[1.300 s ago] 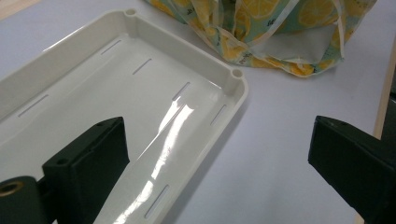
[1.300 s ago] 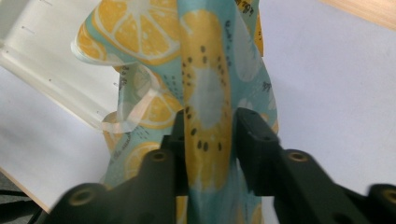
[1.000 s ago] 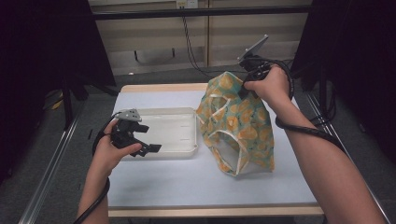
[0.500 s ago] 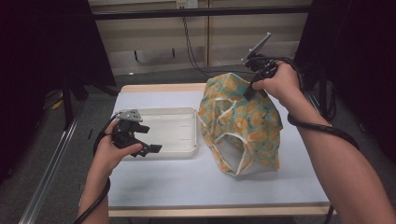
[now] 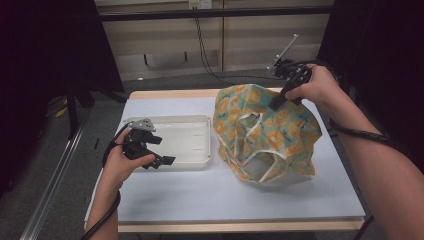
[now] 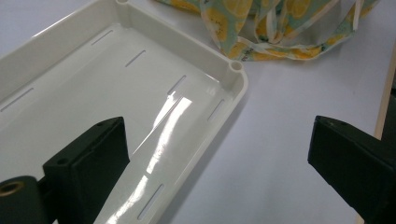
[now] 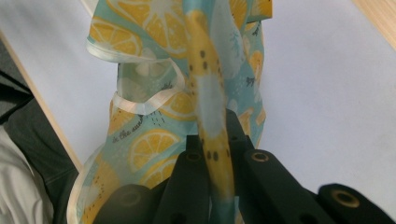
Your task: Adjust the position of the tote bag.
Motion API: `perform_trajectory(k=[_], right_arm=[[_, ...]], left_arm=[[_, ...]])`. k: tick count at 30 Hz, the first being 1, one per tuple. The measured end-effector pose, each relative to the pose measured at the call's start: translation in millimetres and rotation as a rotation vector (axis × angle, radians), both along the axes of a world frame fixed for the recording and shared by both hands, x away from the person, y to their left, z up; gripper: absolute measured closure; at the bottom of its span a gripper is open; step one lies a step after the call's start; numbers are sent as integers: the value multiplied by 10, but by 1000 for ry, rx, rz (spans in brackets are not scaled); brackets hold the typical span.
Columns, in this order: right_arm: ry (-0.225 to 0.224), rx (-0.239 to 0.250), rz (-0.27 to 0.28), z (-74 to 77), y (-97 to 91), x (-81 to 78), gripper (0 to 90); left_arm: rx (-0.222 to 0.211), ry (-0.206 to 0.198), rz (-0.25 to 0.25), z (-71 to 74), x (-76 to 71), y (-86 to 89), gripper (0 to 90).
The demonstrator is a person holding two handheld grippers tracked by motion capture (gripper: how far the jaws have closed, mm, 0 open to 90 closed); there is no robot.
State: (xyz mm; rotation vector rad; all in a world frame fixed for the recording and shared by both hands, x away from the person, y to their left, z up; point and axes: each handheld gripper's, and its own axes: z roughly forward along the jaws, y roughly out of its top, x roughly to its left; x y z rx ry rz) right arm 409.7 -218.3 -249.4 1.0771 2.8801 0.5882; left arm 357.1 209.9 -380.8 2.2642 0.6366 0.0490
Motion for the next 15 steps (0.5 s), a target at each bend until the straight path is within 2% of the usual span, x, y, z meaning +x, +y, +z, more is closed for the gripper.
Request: perform_trajectory(k=[1,2,3,4,5,10,11,12,13,14,15], right_arm=[[-16,3,60,8,3,-8,900],[-7,14,71,9,11,-14,900],[-18,11,98,10,17,-11,900],[-18,11,98,10,17,-11,900],[-26,12,136,14,49,-12,900],[-67,18,231,26,92,14,900],[-69,28,278,27,98,24,900],[-91,23,295,28,97,35,900],[-88,26,305,28,96,38,900],[-88,37,345,19,94,48,900],[-108,29,355,19,87,60,900]], left_arm=[[4,1,0,-5,-1,-4,48],[6,3,-2,-7,-1,-5,48],[2,6,-4,-14,1,-9,48],[4,7,-8,-19,4,-11,48],[10,10,-7,-29,5,-19,48],[14,14,-10,-38,1,-29,49],[7,15,-8,-46,3,-30,48],[5,18,-6,-53,4,-27,48],[5,18,-6,-53,4,-27,48],[14,16,2,-54,2,-24,48],[14,16,-5,-58,6,-19,48]])
